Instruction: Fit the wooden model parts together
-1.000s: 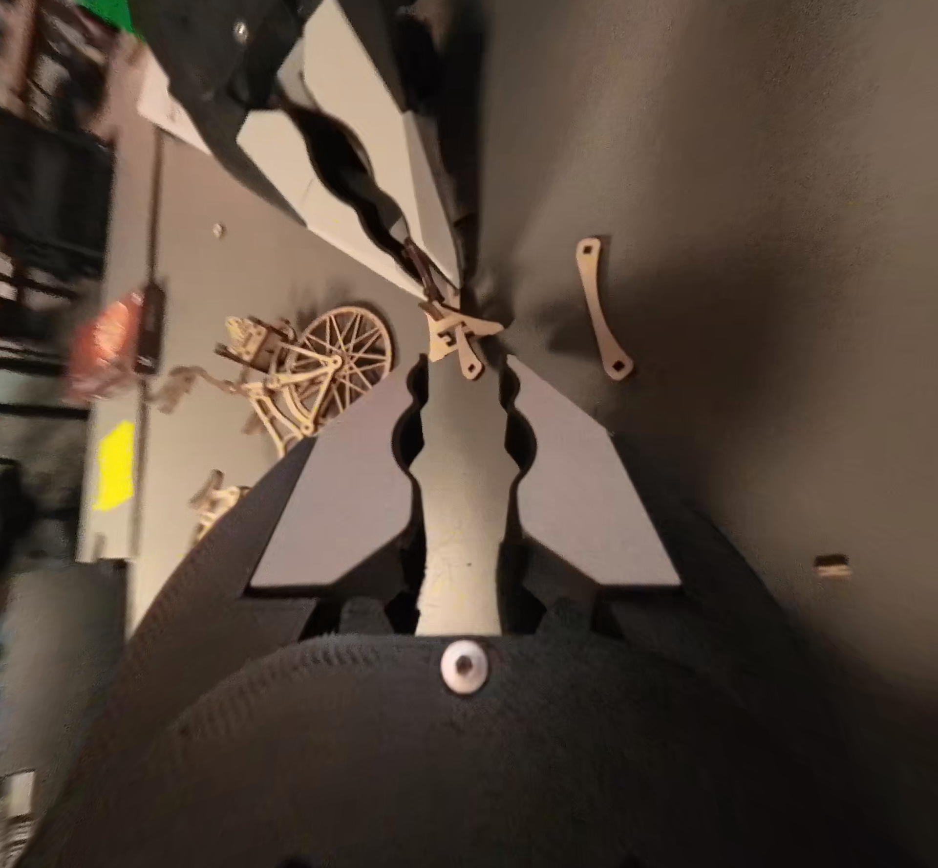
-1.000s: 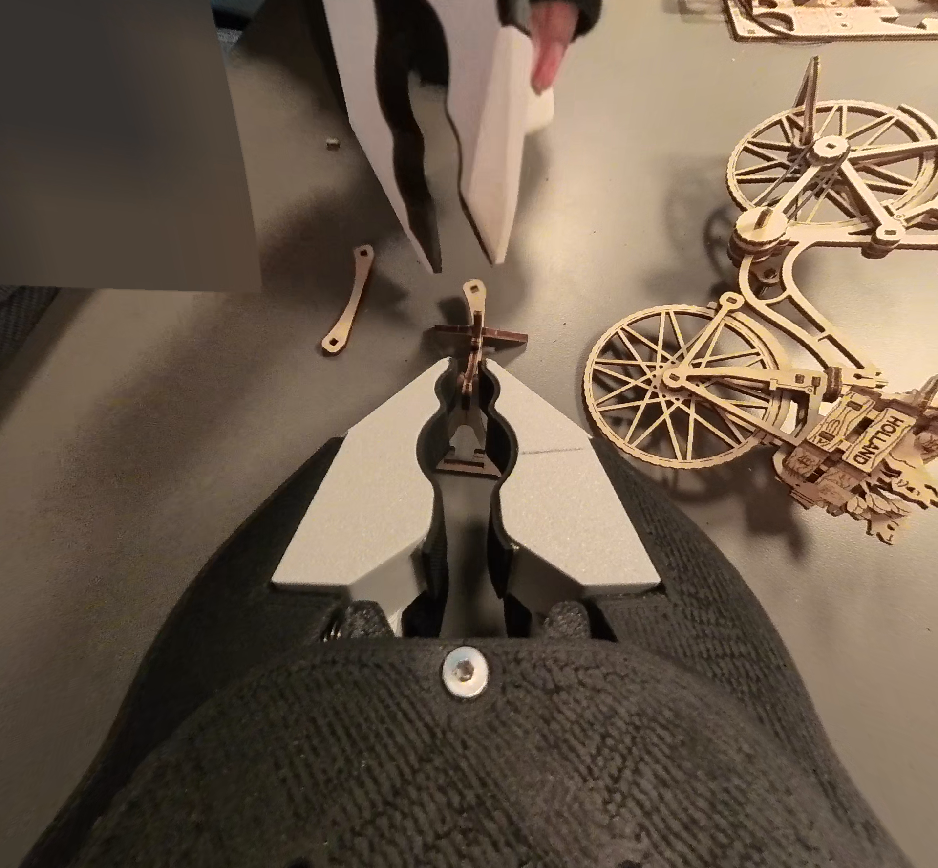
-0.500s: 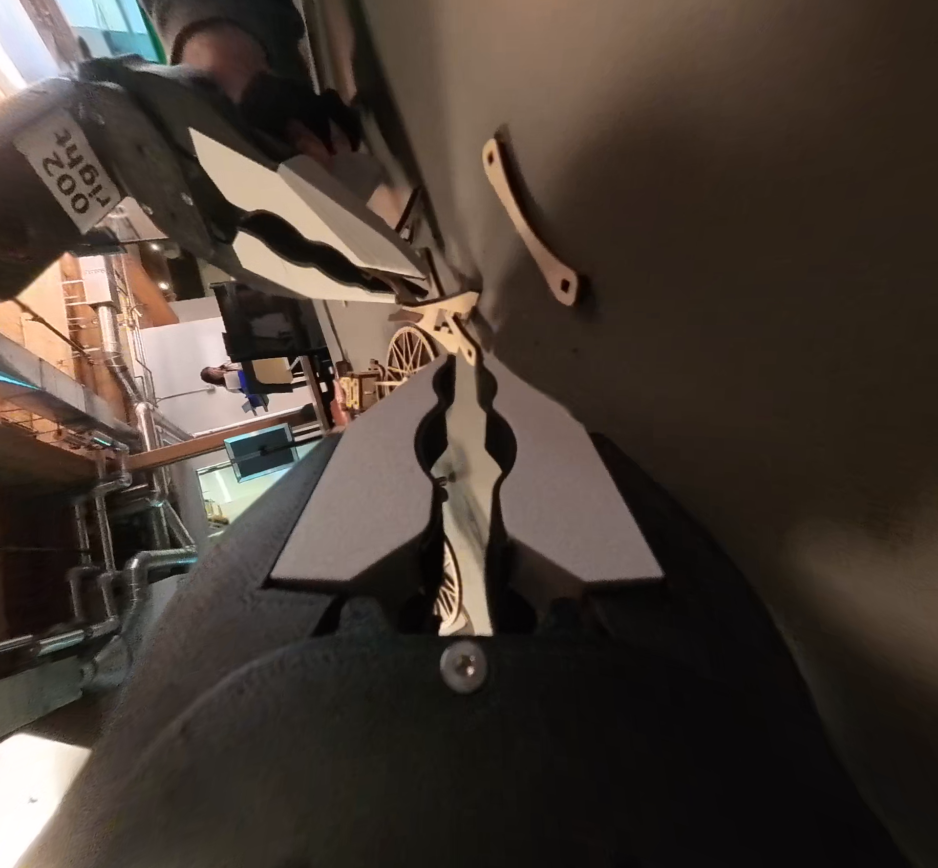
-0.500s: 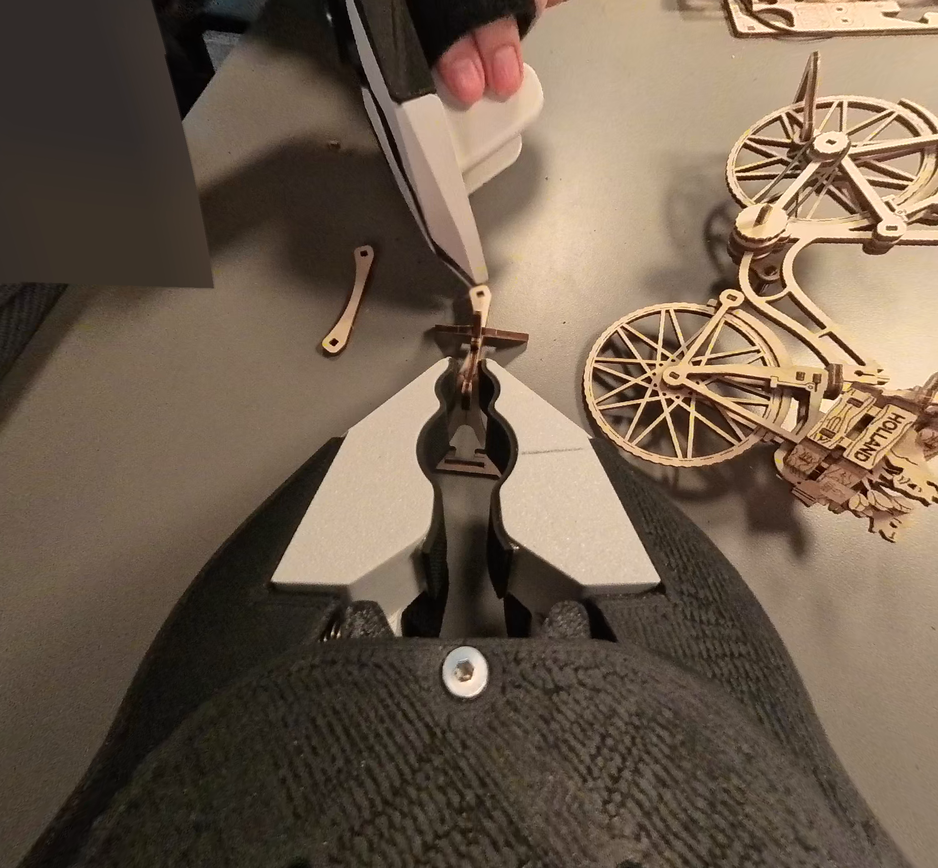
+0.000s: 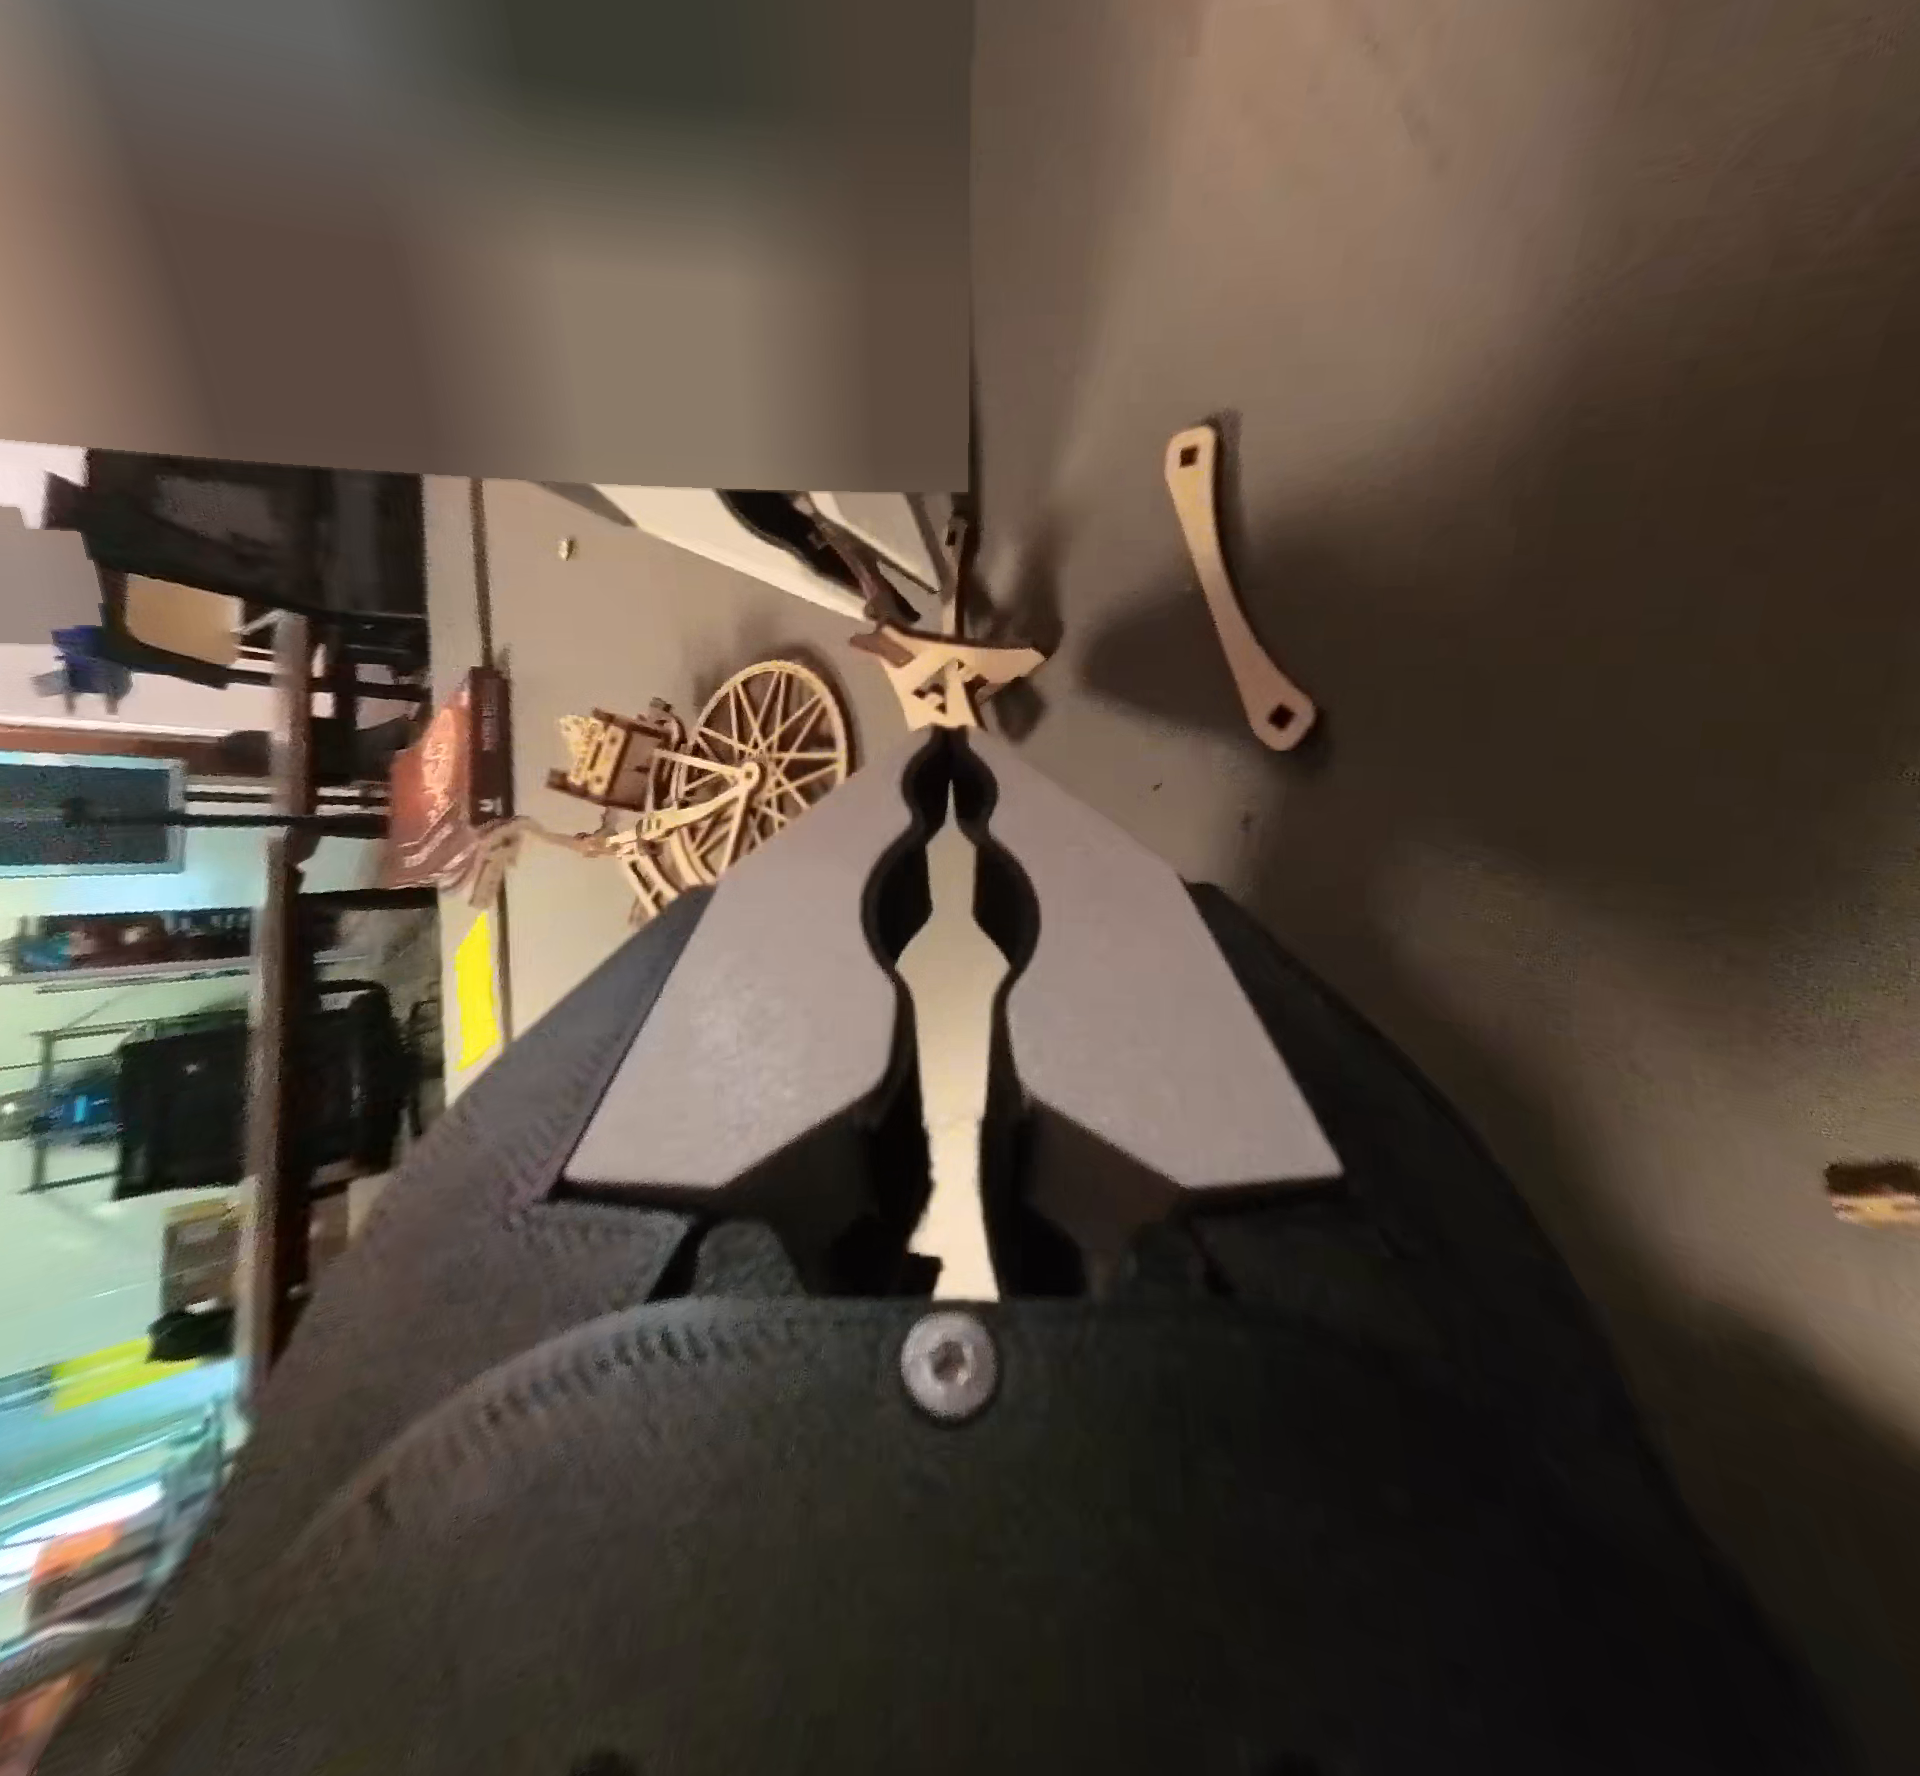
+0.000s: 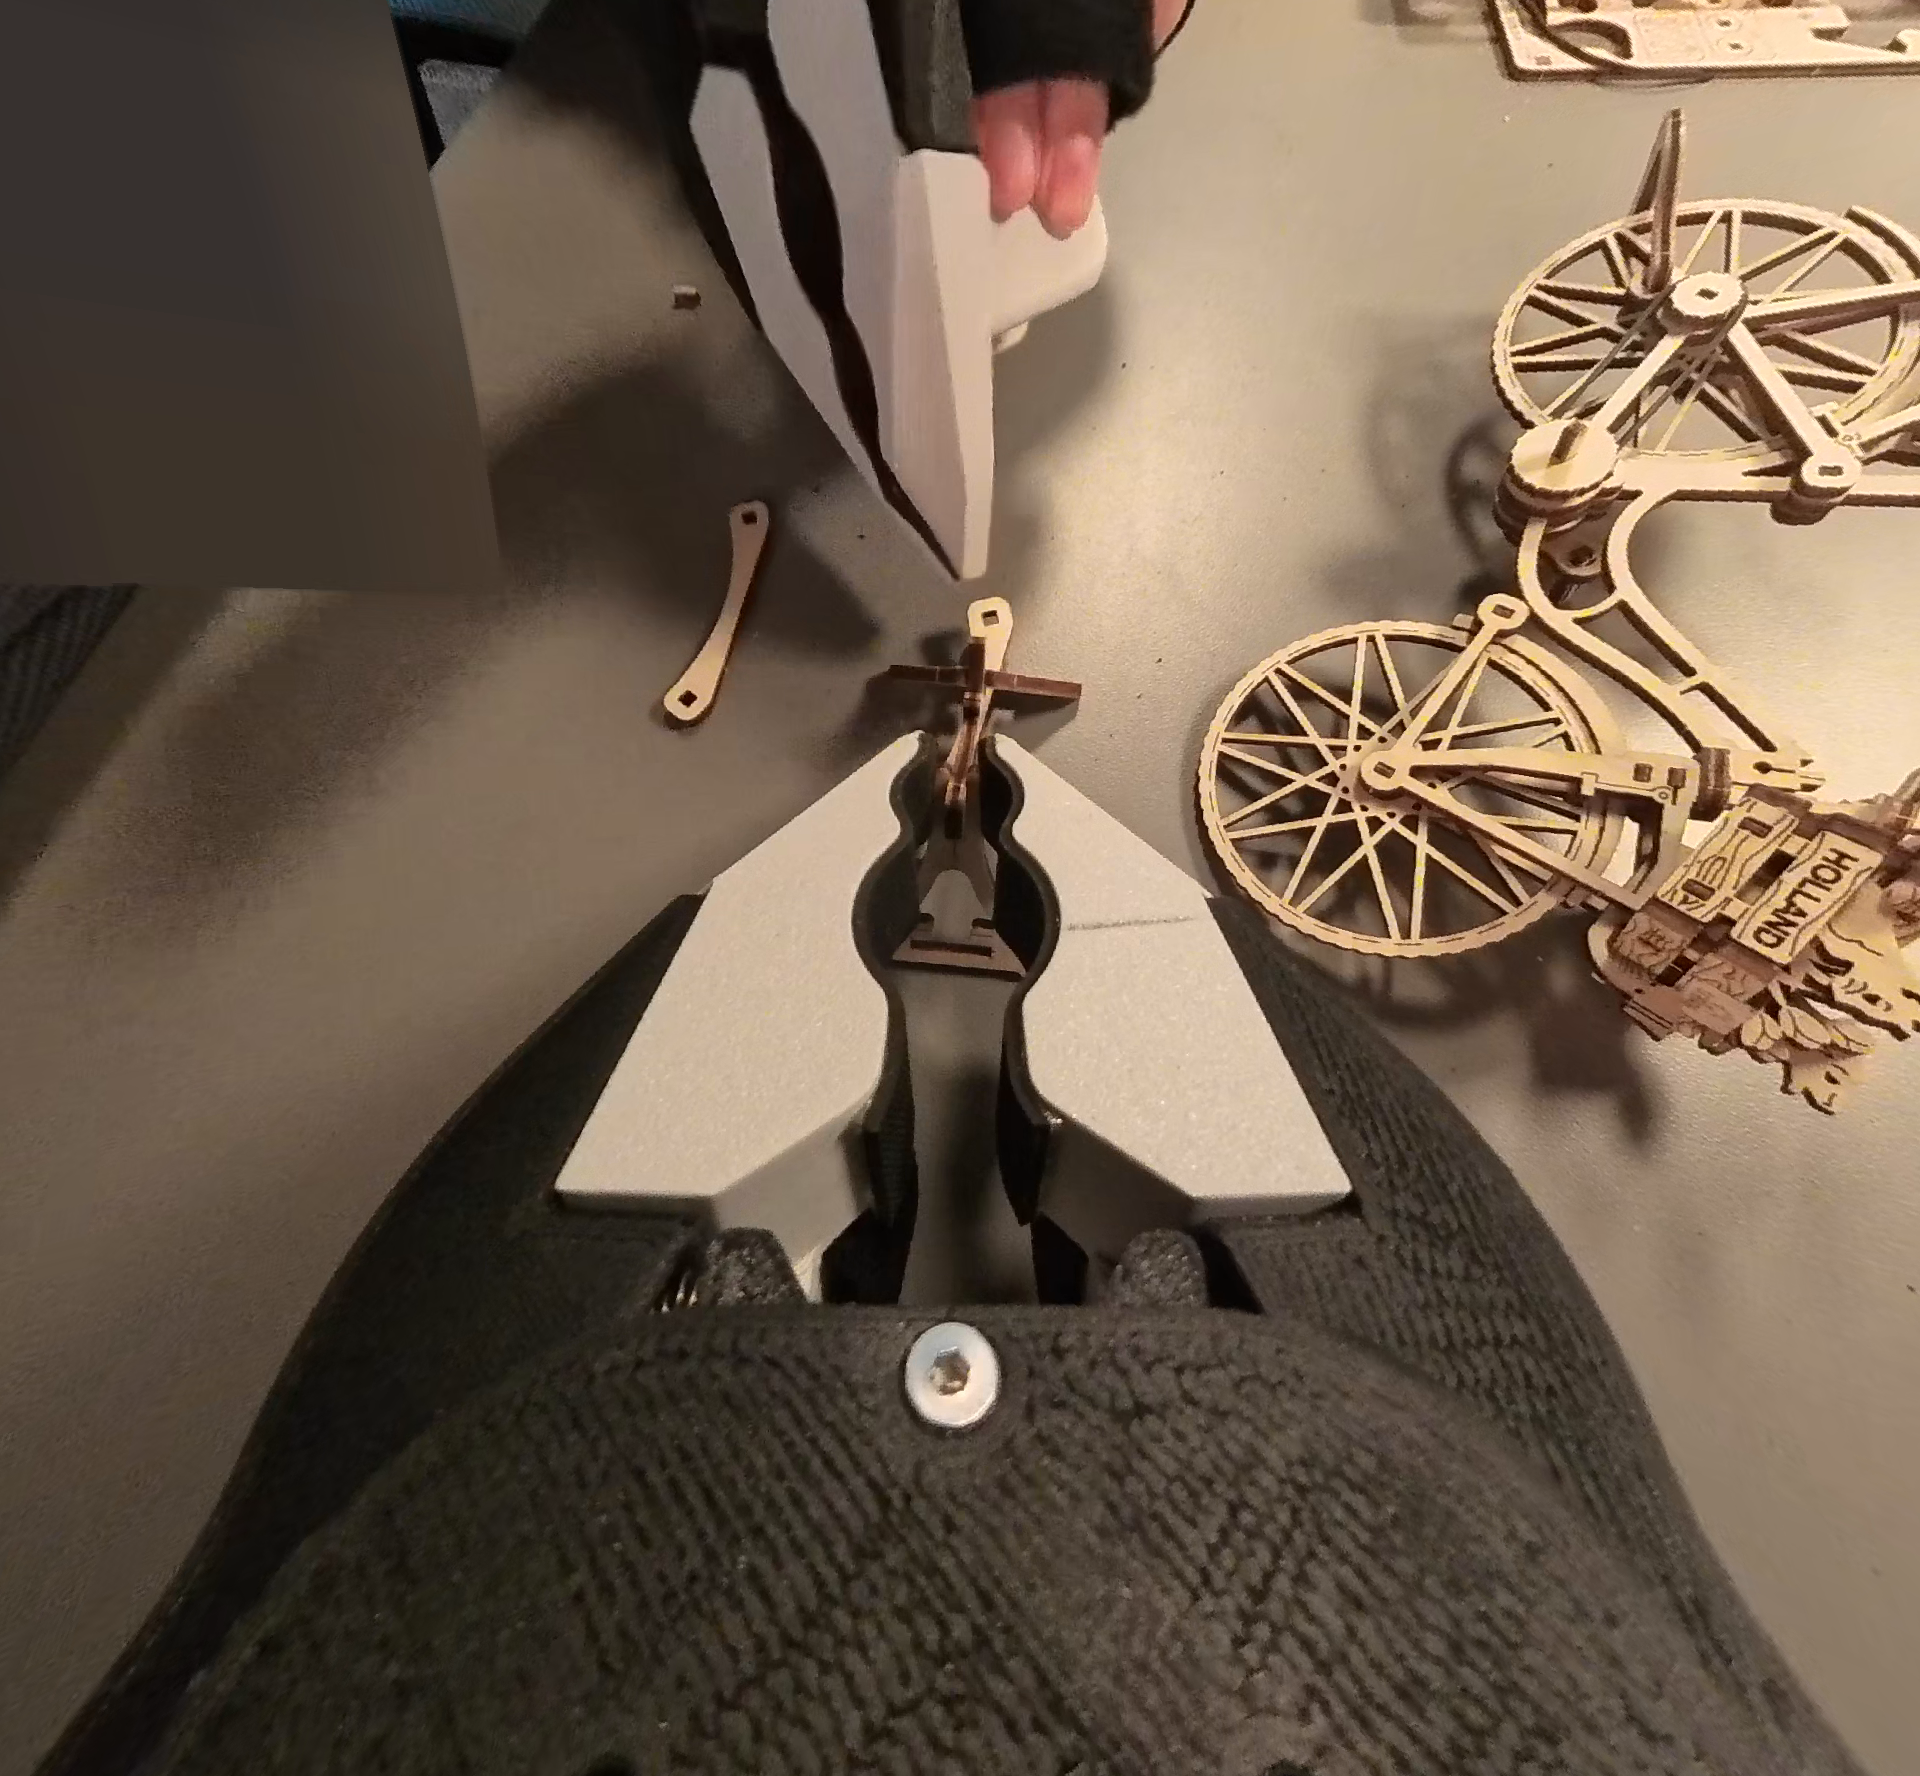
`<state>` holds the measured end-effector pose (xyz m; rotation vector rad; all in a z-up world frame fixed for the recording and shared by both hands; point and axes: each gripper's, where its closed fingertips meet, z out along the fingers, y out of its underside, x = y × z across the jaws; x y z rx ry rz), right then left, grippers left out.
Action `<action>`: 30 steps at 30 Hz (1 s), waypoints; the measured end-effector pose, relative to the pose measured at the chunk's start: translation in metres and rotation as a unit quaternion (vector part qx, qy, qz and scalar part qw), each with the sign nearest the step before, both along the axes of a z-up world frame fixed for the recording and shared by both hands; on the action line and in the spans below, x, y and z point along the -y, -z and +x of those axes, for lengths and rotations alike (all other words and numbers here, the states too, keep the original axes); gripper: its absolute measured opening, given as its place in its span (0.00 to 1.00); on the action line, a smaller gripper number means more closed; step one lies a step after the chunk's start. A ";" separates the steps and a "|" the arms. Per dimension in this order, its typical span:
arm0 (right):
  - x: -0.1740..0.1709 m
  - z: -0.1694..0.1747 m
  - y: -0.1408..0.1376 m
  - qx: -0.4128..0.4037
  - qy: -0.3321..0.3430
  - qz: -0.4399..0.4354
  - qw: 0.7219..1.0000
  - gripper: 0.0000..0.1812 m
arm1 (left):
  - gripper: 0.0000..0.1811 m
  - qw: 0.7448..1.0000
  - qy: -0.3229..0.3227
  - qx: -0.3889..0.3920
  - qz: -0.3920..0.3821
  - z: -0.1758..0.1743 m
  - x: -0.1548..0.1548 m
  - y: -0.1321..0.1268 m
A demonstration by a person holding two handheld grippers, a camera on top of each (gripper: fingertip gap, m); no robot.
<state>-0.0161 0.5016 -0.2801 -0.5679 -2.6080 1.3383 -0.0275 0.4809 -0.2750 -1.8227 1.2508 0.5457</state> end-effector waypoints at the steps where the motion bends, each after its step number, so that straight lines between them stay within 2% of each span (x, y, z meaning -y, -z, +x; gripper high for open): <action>1: 0.000 0.000 0.000 0.000 0.000 0.000 1.000 0.03 | 0.00 1.000 0.006 0.002 0.004 0.000 0.001 -0.002; 3: 0.000 0.000 0.000 0.001 -0.001 0.000 1.000 0.03 | 0.01 0.999 0.021 -0.025 0.033 -0.002 0.000 -0.006; 5: 0.000 0.000 0.000 0.001 -0.001 0.000 1.000 0.03 | 0.17 0.997 0.028 -0.061 0.033 -0.006 0.001 0.000; 6: 0.000 0.000 0.000 0.001 -0.001 0.000 1.000 0.03 | 0.18 0.996 0.029 -0.076 0.038 -0.007 0.000 0.001; 11: 0.000 0.000 0.000 0.002 -0.001 -0.001 1.000 0.03 | 0.12 0.986 0.061 -0.145 0.050 -0.007 -0.002 0.006; 19: 0.000 0.001 0.000 0.003 0.000 -0.001 1.000 0.03 | 0.02 0.977 0.084 -0.190 0.059 -0.005 -0.007 0.012; 22: 0.000 0.001 0.000 0.003 0.000 -0.001 1.000 0.03 | 0.02 0.983 0.061 -0.163 0.050 -0.005 -0.008 0.011; 30: 0.000 0.001 0.000 -0.001 -0.003 0.001 1.000 0.03 | 0.01 0.999 -0.022 0.003 -0.040 -0.002 -0.005 0.009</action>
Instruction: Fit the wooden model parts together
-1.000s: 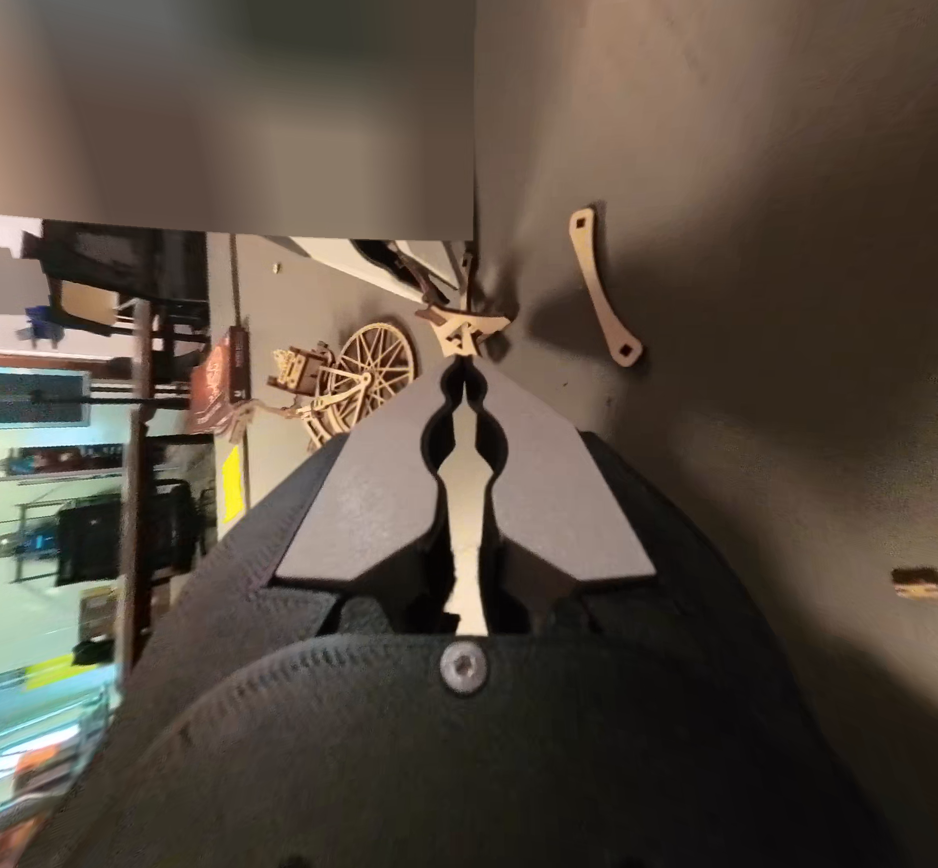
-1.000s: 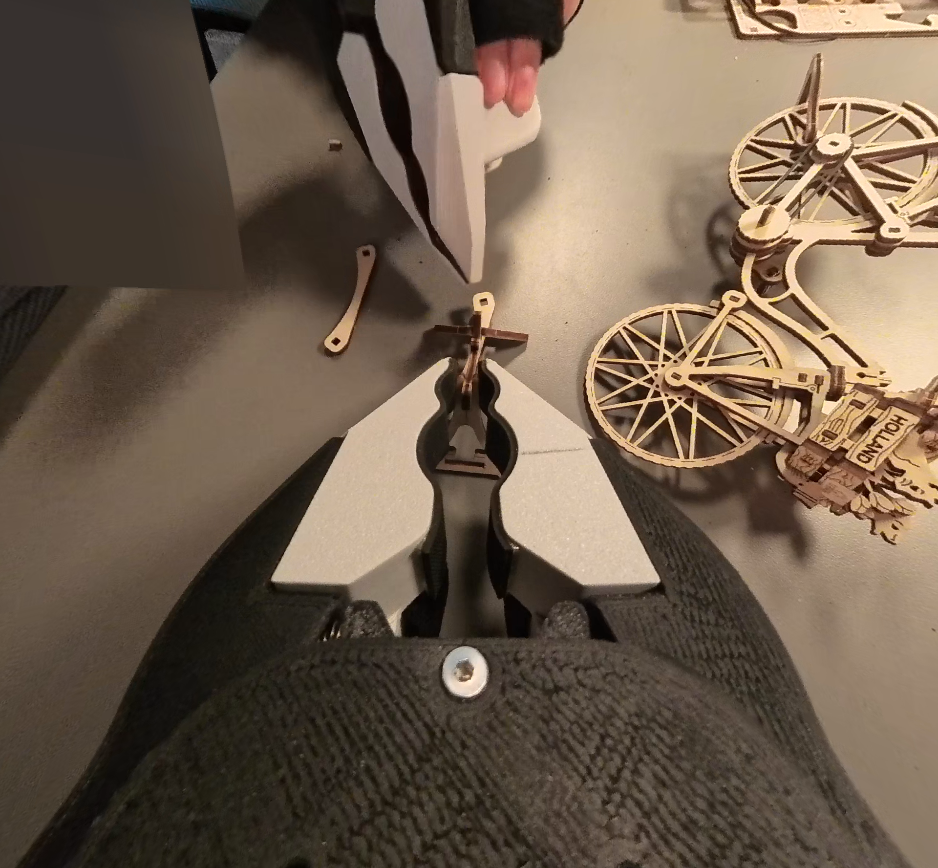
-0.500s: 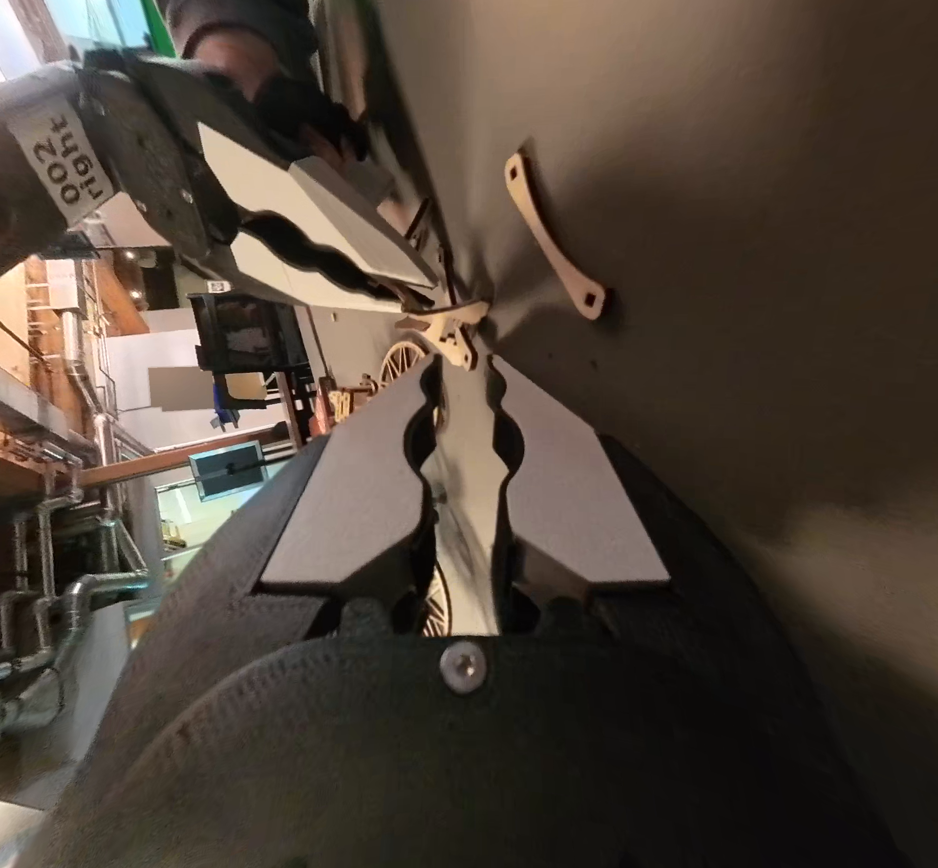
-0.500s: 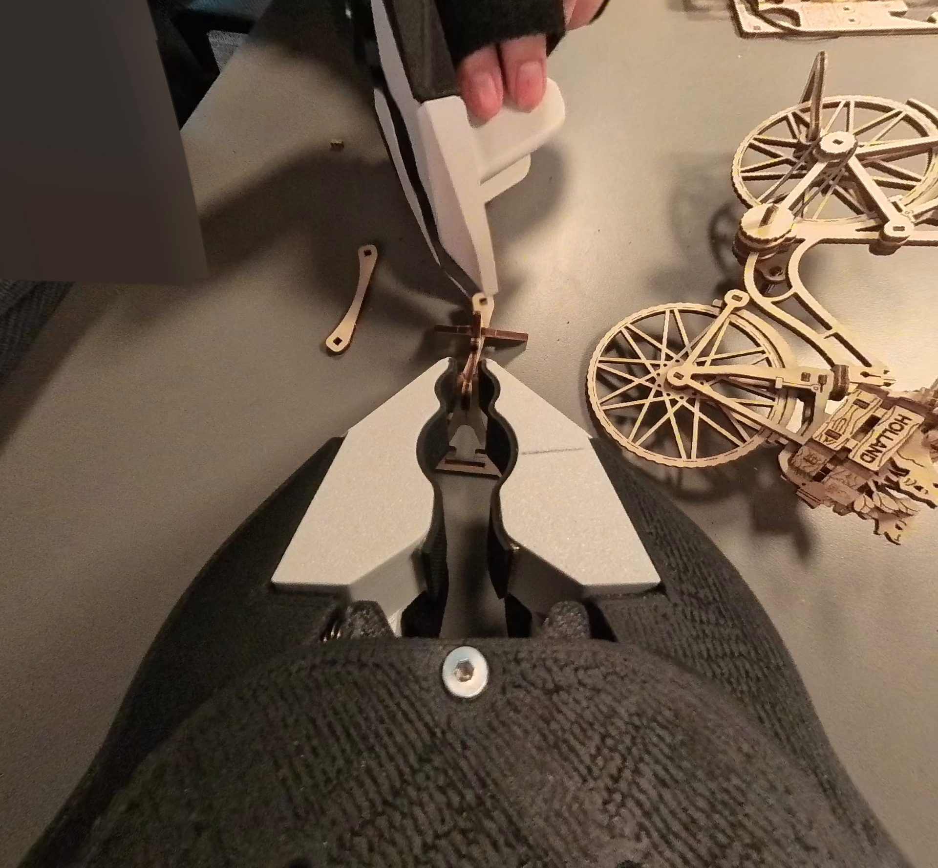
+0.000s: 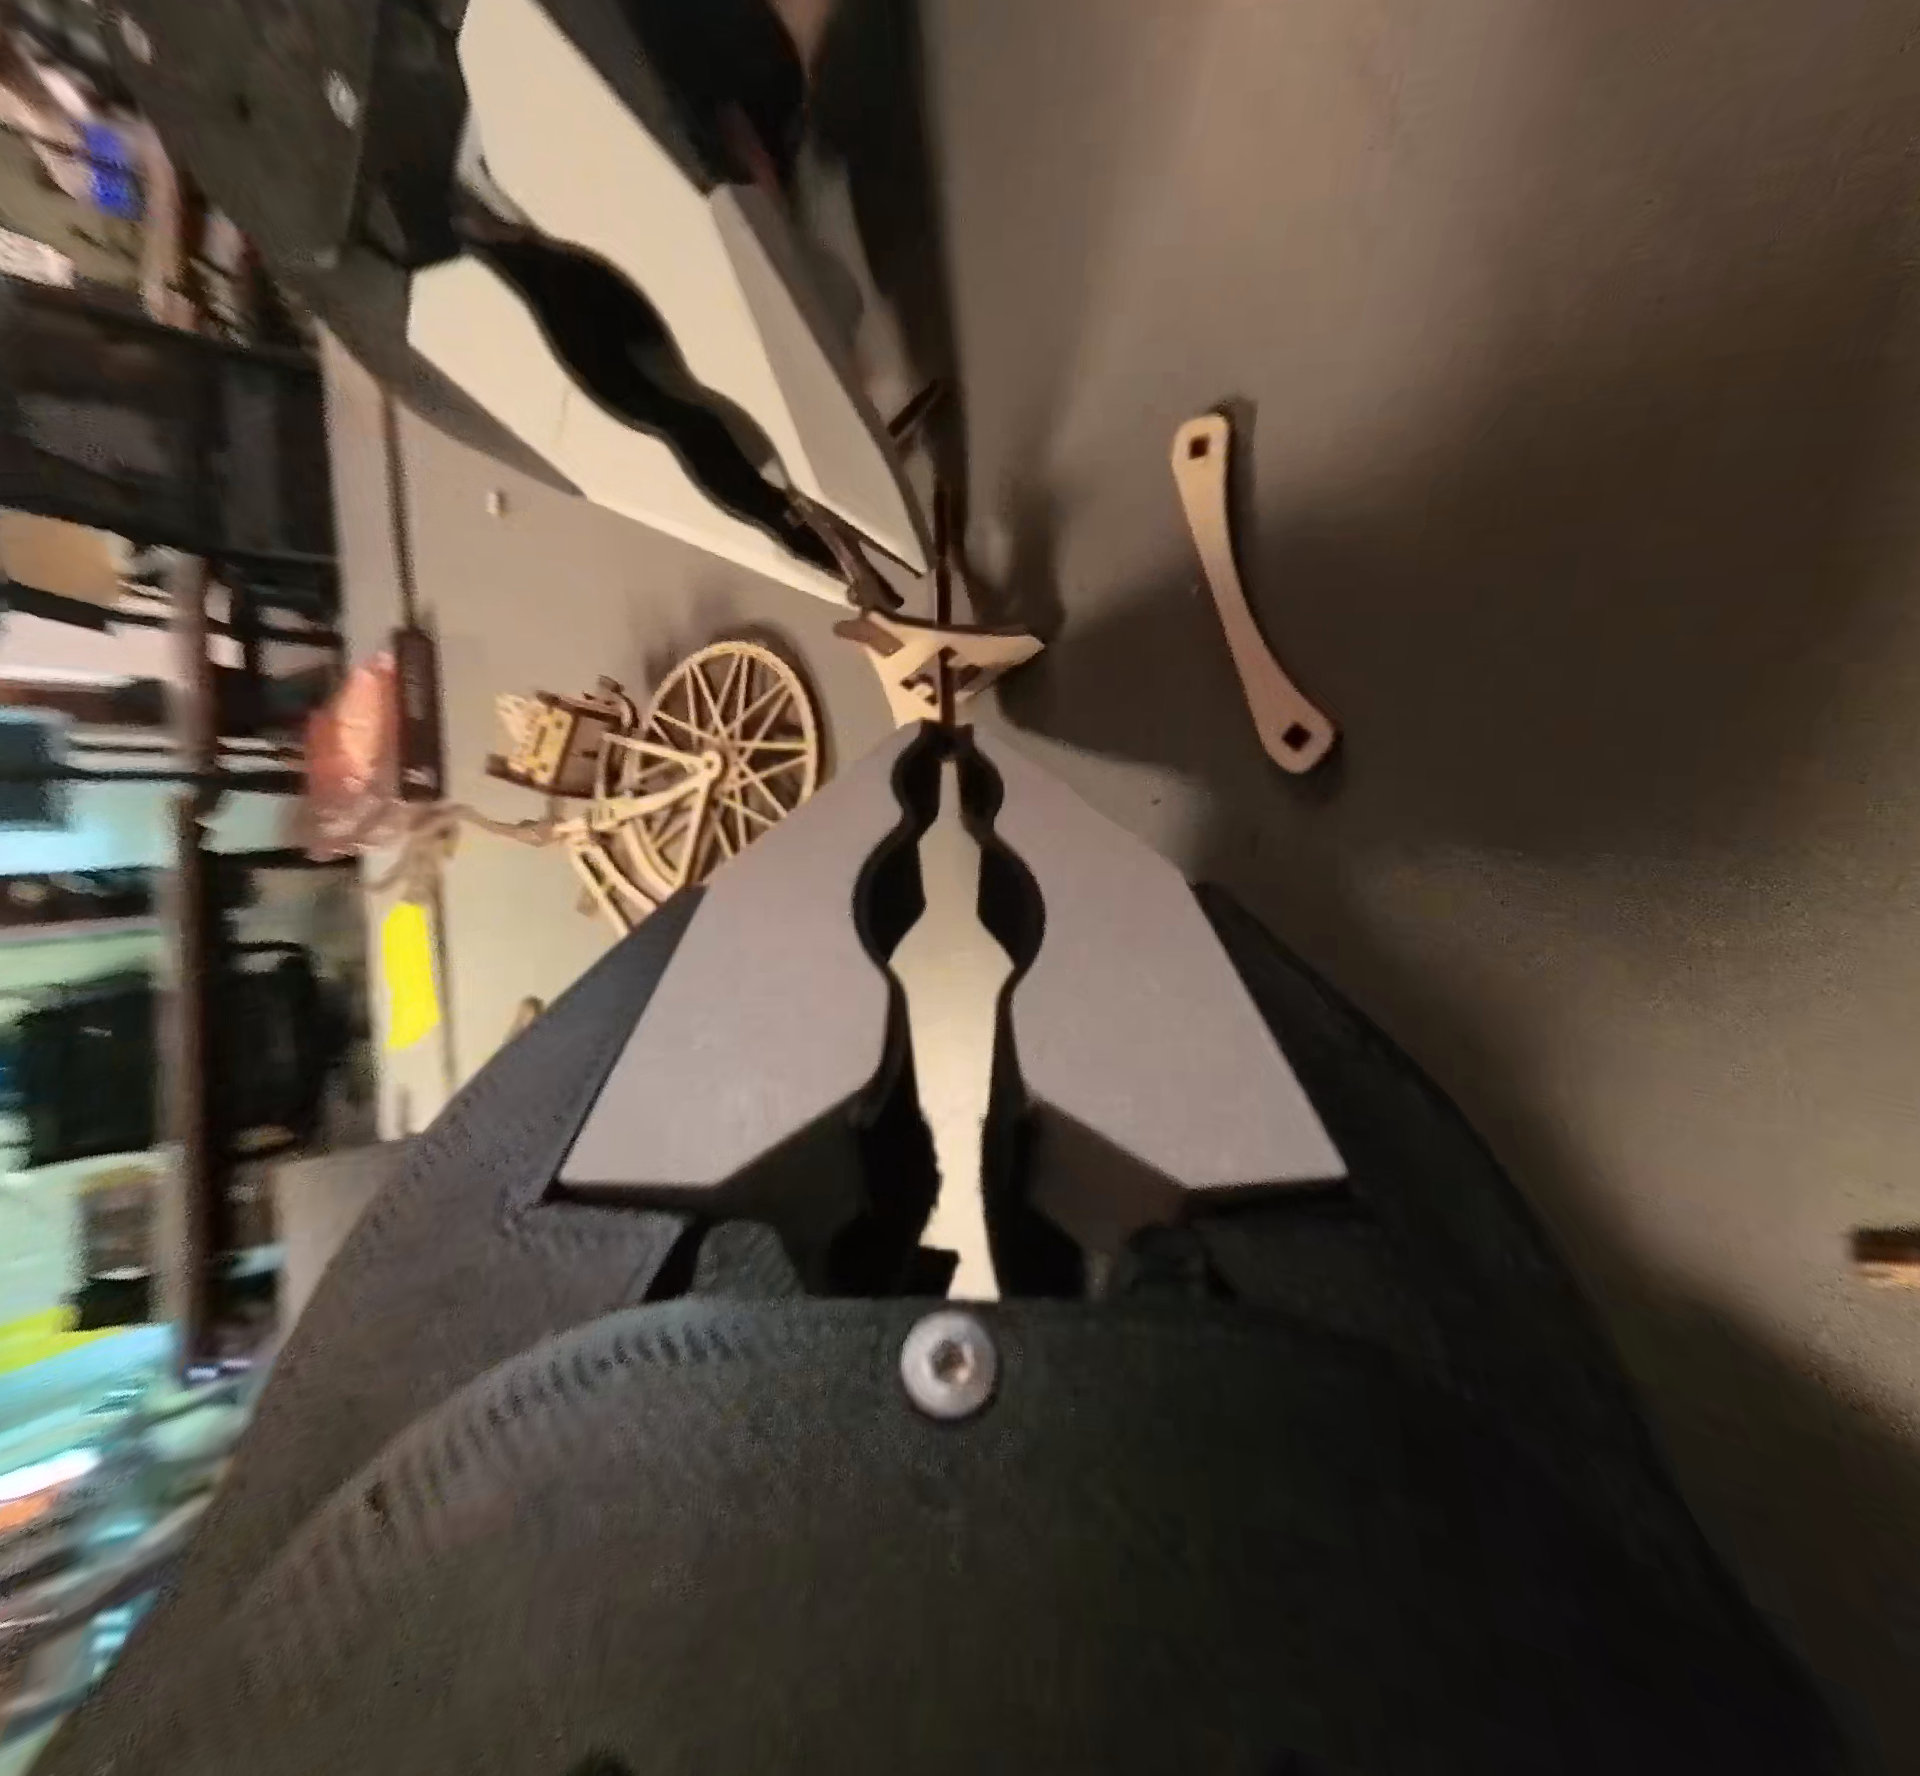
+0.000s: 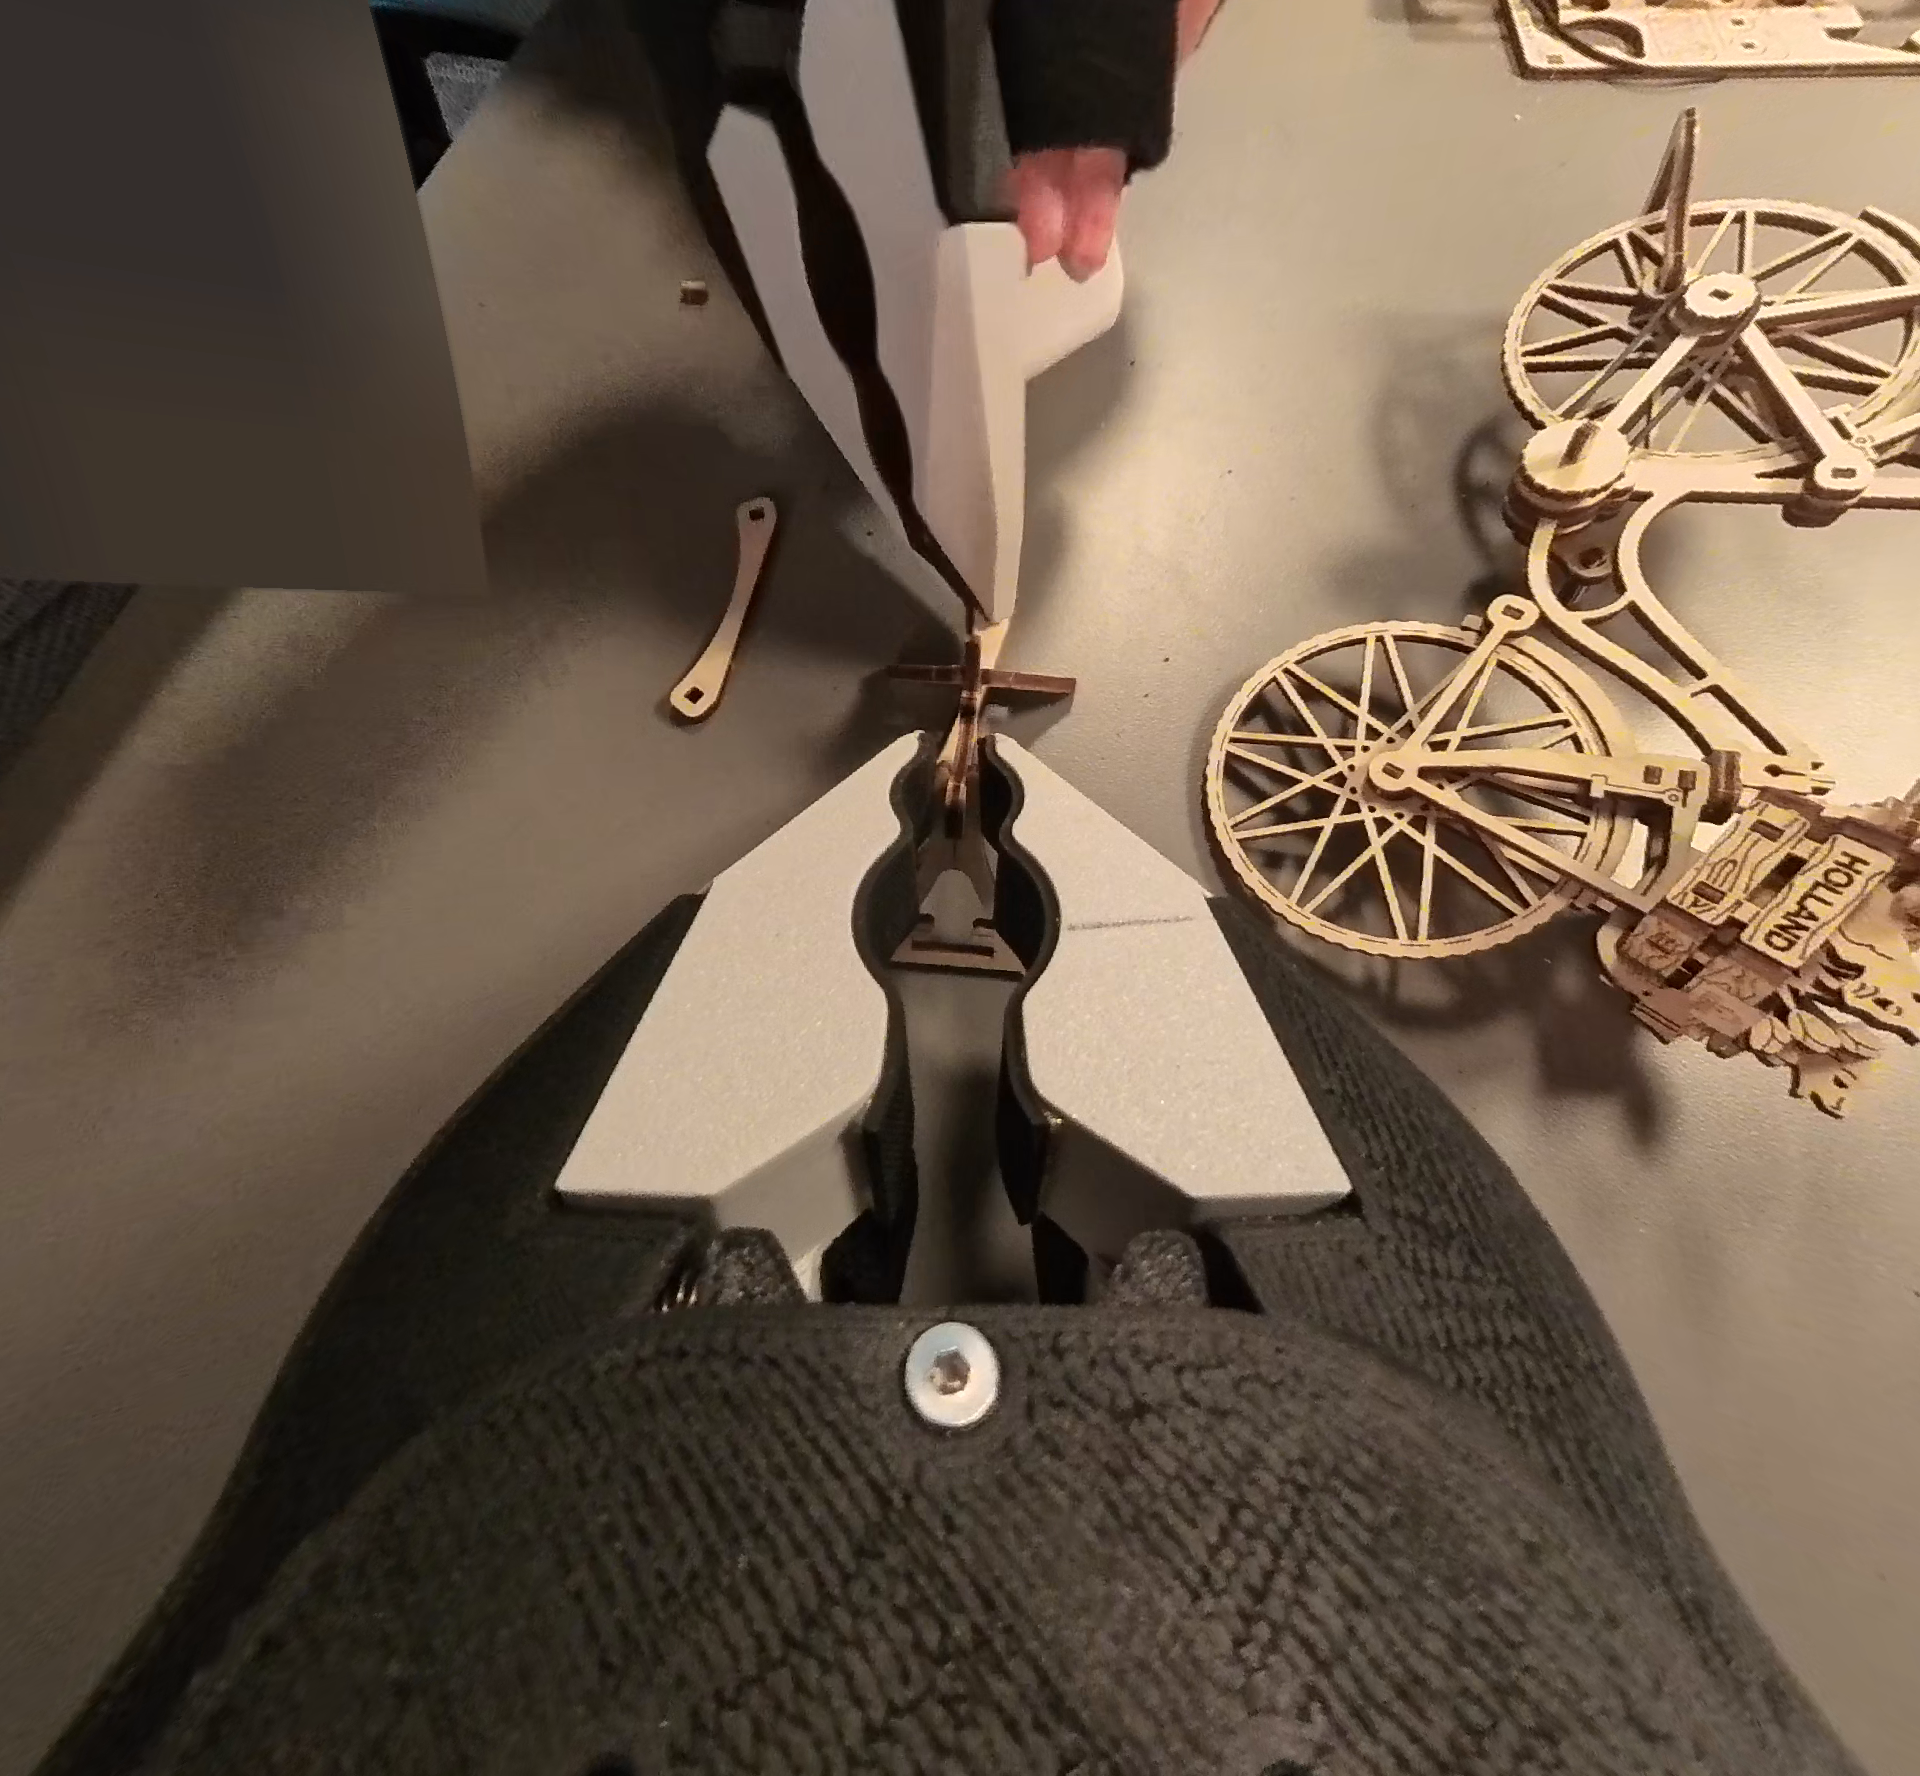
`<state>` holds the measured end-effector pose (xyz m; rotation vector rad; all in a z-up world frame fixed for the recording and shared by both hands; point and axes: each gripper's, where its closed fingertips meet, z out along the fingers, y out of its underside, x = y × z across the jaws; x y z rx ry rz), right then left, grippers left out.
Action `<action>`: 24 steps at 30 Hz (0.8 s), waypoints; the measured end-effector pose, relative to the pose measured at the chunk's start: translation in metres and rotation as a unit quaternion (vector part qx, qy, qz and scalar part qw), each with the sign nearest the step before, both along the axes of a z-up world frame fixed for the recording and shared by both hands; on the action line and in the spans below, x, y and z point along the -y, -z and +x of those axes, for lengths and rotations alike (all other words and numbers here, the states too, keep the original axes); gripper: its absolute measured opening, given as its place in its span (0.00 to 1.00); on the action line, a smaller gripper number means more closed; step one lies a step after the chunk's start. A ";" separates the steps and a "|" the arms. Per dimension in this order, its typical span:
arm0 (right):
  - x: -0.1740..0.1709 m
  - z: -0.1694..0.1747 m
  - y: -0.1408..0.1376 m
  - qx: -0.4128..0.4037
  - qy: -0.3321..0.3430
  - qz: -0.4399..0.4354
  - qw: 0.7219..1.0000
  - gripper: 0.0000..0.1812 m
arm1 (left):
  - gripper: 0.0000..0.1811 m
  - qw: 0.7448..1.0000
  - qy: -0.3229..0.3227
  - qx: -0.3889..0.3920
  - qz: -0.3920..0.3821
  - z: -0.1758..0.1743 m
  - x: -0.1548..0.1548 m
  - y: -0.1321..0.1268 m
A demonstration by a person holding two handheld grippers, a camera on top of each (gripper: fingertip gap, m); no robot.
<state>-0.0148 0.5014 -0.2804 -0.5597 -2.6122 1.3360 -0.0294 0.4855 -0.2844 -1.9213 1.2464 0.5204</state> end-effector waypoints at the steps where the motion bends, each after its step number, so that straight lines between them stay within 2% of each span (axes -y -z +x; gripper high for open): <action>1: 0.000 0.000 0.000 -0.001 0.000 0.000 1.000 0.03 | 0.01 1.000 -0.014 0.024 -0.013 0.000 0.000 0.000; 6: 0.000 0.000 0.000 -0.003 0.001 0.001 1.000 0.03 | 0.01 0.976 -0.085 0.177 -0.091 0.003 0.002 -0.001; 13: 0.000 0.000 0.000 -0.004 0.001 0.001 1.000 0.03 | 0.01 0.904 -0.152 0.357 -0.177 0.007 0.000 -0.001; 17: 0.000 0.000 0.000 -0.004 0.001 0.001 1.000 0.03 | 0.01 0.886 -0.159 0.392 -0.191 0.008 -0.001 0.000; 24: 0.000 -0.001 0.001 -0.001 0.002 0.003 1.000 0.04 | 0.01 0.881 -0.160 0.400 -0.197 0.008 -0.005 0.001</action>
